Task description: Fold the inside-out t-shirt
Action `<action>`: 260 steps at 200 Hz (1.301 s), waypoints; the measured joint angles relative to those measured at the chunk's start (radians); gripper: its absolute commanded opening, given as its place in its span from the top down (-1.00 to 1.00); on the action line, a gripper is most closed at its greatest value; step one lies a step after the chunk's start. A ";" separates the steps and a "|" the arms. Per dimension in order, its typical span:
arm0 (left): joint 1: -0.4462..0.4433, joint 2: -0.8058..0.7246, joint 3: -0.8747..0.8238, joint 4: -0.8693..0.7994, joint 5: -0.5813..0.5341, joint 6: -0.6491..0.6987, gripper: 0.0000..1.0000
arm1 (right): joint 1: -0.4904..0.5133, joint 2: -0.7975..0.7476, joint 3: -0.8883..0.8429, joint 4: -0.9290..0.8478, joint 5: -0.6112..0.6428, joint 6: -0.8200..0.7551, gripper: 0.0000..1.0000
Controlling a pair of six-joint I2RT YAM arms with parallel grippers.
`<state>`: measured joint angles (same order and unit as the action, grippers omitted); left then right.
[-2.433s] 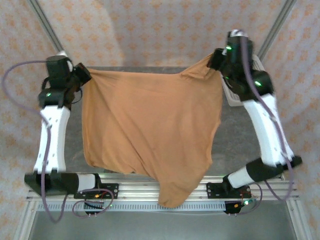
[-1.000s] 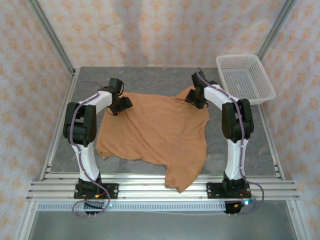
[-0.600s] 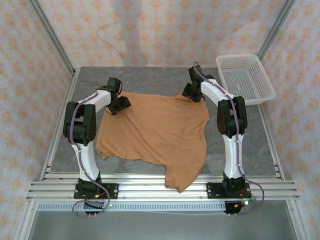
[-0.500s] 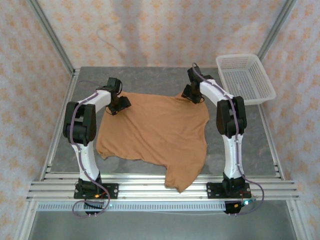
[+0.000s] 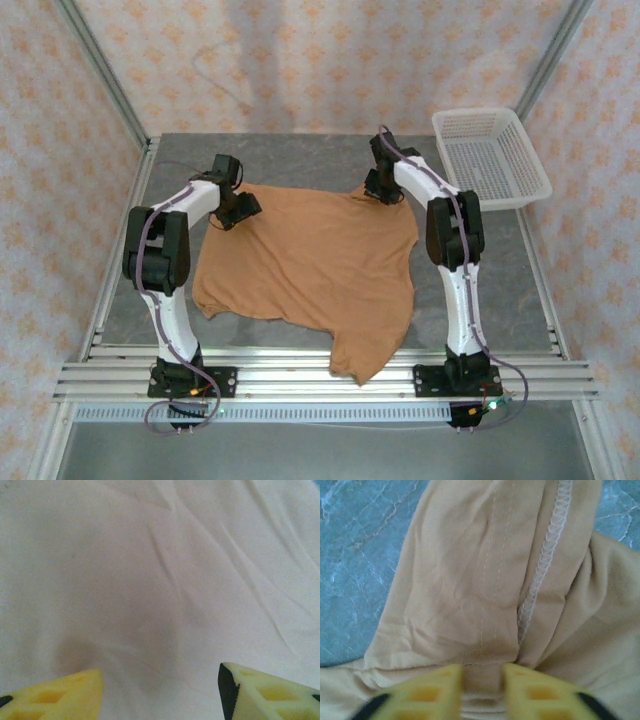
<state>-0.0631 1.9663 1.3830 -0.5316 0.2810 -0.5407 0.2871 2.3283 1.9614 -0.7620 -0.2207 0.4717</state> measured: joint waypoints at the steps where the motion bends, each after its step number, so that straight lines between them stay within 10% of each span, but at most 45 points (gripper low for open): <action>1: 0.000 -0.002 0.000 0.000 0.000 0.000 -0.26 | 0.000 0.002 0.003 -0.002 0.000 0.005 0.82; 98: -0.003 -0.063 -0.014 -0.009 0.000 0.018 -0.22 | 0.000 0.053 0.289 0.012 0.048 -0.080 1.00; 121: -0.016 -0.121 -0.064 -0.008 0.000 0.009 -0.22 | 0.000 0.164 0.480 0.087 0.013 -0.118 -0.01; 154: -0.042 -0.196 -0.124 -0.010 -0.001 -0.009 -0.24 | 0.000 0.311 0.711 0.027 -0.021 -0.124 -0.16; 221: -0.047 -0.319 -0.191 -0.021 0.000 -0.011 -0.26 | 0.033 -0.263 -0.278 0.056 -0.011 -0.013 -0.16; 260: -0.047 -0.220 -0.189 -0.020 -0.013 -0.011 -0.26 | 0.037 -0.380 -0.522 0.154 -0.016 0.072 -0.17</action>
<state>-0.1097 1.7466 1.1938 -0.5514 0.2684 -0.5518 0.3244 1.9480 1.4391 -0.6075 -0.2363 0.5434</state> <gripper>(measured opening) 0.628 0.583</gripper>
